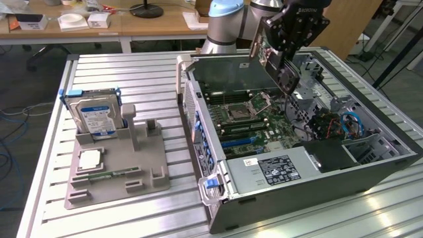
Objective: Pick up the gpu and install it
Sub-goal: 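Insert the gpu into the slot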
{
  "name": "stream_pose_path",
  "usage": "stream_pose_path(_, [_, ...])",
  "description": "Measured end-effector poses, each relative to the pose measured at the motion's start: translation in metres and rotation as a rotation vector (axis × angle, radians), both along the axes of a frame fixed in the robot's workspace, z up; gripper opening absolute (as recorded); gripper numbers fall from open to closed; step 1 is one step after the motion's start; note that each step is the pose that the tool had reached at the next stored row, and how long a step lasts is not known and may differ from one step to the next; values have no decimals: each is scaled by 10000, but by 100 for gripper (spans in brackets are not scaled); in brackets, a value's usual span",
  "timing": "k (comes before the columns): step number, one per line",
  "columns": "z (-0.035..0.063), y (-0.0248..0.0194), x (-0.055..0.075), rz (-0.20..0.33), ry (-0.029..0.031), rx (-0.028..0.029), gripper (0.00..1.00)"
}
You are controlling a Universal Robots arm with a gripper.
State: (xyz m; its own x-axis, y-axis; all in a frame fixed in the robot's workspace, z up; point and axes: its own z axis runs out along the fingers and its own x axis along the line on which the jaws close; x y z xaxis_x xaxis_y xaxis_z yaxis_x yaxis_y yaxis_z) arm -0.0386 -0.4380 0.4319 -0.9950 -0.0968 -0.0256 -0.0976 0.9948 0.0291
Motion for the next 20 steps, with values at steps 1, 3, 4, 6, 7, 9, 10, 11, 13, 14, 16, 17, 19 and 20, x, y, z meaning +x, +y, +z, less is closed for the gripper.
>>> stream_pose_path(1, [0, 0, 0, 87, 0, 0, 26])
stream_pose_path(3, [-1, 0, 0, 256, 0, 1, 26])
stream_pose_path(4, [-1, 0, 0, 337, 0, 1, 26])
stream_pose_path(6, [-2, 0, 0, 505, 0, 1, 26])
stream_pose_path(7, [-2, 0, 0, 588, -1, 1, 26])
stream_pose_path(9, [-2, 0, 0, 759, 0, 1, 26])
stream_pose_path(10, [-2, 0, 0, 853, -1, 1, 26])
stream_pose_path(11, [-2, 0, 0, 960, 0, 1, 26])
stream_pose_path(13, [-2, 0, 1, 1177, 0, 0, 26])
stream_pose_path(14, [-2, 0, 1, 1272, -1, 0, 26])
stream_pose_path(16, [-2, 0, 2, 1470, 0, 1, 26])
stream_pose_path(17, [-3, 0, 2, 1568, -1, 1, 26])
stream_pose_path(19, [-3, 0, 2, 1782, -1, 1, 26])
stream_pose_path(20, [-3, 0, 3, 1888, -1, 1, 26])
